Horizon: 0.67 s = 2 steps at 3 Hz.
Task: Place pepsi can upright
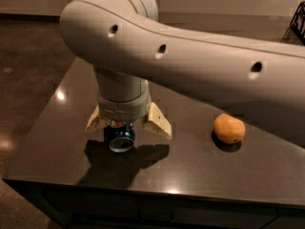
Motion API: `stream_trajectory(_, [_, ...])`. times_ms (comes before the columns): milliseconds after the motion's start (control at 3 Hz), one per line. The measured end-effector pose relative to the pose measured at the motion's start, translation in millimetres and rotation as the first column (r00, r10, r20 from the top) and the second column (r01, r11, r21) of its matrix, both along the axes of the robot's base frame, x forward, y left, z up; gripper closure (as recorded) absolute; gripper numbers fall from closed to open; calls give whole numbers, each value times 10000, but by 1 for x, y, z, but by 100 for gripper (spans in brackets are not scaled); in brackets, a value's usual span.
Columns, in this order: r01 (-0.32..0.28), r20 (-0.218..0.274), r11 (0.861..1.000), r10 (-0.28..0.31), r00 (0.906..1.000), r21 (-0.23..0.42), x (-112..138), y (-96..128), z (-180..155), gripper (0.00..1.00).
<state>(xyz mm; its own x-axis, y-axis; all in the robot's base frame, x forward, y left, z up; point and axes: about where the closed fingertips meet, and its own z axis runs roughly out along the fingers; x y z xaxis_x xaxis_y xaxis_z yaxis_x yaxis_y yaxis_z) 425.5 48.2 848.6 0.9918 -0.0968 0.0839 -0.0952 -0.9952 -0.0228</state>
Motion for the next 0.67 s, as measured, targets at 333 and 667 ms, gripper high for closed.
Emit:
stream_trajectory(333, [-235,-40,9997,235,9997,-66,-7,7,-1,0])
stream_trajectory(667, [-393,-61,9992,393,9992,-116,-11,12,-2,0])
